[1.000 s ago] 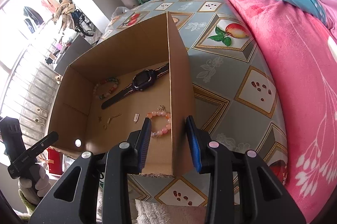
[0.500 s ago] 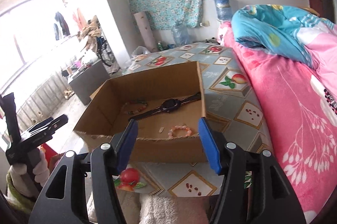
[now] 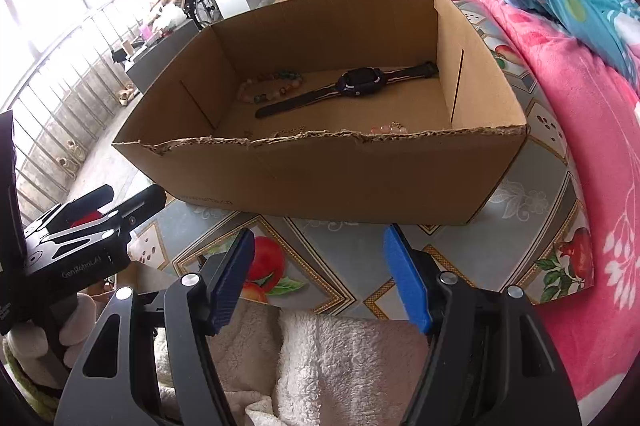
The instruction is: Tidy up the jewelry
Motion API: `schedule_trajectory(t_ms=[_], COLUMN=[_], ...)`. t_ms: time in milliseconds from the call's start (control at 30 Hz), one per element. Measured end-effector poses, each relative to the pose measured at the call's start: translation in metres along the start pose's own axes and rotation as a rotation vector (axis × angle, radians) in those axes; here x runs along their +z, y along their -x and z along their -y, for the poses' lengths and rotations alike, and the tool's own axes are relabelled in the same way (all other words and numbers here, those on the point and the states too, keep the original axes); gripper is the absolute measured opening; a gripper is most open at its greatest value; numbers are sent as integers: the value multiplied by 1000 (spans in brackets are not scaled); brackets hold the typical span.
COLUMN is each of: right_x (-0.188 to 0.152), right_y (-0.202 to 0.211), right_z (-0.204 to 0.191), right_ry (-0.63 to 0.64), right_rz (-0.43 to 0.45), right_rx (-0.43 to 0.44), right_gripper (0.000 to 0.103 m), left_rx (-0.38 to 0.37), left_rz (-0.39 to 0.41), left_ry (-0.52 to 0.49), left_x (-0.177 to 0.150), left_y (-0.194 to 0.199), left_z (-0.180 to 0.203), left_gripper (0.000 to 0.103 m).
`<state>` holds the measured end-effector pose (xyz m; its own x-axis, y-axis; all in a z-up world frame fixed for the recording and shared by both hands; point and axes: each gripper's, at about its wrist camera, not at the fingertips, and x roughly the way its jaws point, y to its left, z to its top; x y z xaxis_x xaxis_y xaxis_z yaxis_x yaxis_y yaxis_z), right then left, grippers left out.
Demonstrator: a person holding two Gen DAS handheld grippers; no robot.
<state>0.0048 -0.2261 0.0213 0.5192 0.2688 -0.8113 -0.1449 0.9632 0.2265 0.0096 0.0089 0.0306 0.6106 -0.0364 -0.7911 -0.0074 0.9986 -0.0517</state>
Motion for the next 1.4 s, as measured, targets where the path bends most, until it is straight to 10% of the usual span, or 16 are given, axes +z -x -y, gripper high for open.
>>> schedule_trajectory(t_ms=[1400], right_x=[18], right_y=[-17], right_z=[5], right_ry=[-25], right_rz=[-50], right_rx=[-62], right_gripper=[66], left_rx=[-33], left_rz=[-92], left_ry=[-37], left_x=[9], left_y=[-23], left_z=[21], left_gripper=[94])
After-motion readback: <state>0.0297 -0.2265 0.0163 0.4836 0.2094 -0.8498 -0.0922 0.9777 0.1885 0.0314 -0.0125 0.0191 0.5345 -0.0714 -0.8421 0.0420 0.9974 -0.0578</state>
